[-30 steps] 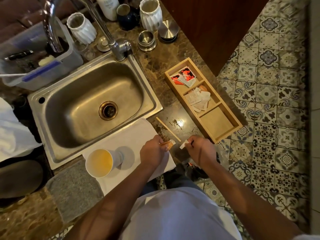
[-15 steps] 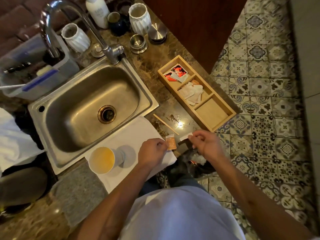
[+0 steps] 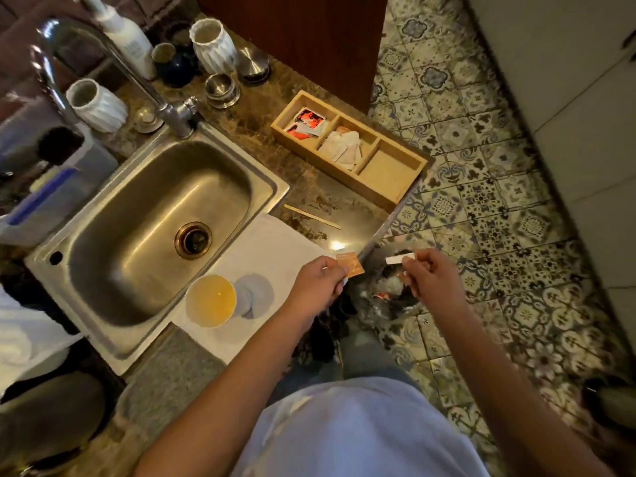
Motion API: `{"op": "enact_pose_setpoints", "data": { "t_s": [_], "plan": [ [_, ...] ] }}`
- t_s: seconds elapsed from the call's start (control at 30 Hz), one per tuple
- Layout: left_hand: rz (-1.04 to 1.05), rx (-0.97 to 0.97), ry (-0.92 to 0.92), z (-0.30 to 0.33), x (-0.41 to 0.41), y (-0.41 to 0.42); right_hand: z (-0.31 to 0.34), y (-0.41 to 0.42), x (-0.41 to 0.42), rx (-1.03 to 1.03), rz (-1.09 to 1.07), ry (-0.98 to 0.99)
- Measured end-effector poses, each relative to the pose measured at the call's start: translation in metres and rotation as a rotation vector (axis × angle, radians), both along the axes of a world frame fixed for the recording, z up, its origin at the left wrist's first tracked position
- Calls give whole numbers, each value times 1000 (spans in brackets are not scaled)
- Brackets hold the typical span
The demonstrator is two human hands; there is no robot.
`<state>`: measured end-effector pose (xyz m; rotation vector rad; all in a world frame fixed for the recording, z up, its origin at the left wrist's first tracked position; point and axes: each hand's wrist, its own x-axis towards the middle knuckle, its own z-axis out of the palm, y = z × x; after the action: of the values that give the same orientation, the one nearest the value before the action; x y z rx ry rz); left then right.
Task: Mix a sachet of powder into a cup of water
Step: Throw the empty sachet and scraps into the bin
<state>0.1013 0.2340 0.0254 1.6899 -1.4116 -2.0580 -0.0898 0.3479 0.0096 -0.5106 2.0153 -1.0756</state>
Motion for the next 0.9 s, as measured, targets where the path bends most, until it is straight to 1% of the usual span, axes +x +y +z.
{"op": "enact_pose_setpoints", "data": {
  "t_s": [0.13, 0.27, 0.37, 0.47, 0.57, 0.67, 0.77, 0.83, 0.9],
  "plan": [
    [-123, 5, 24, -2, -6, 24, 4, 41, 10, -5, -118, -53],
    [-259, -26, -10, -12, -22, 47, -4, 76, 5, 25, -173, 30],
    [-342, -68, -26, -30, -35, 61, -16, 97, -6, 60, -239, 56],
    [-443, -127, -96, -50, -54, 72, -27, 117, -23, 84, -324, 13],
    [-477, -169, -156, -71, -81, 81, -40, 138, -41, 63, -332, -14],
    [-529, -216, -232, -91, -109, 94, -59, 157, -61, 115, -374, -56],
    [-580, -252, -317, -119, -131, 107, -90, 178, -79, 156, -467, -83],
    [-600, -265, -377, -141, -142, 112, -110, 186, -87, 169, -467, -67],
    [-574, -257, -414, -168, -147, 117, -135, 188, -89, 201, -465, -68]
  ]
}}
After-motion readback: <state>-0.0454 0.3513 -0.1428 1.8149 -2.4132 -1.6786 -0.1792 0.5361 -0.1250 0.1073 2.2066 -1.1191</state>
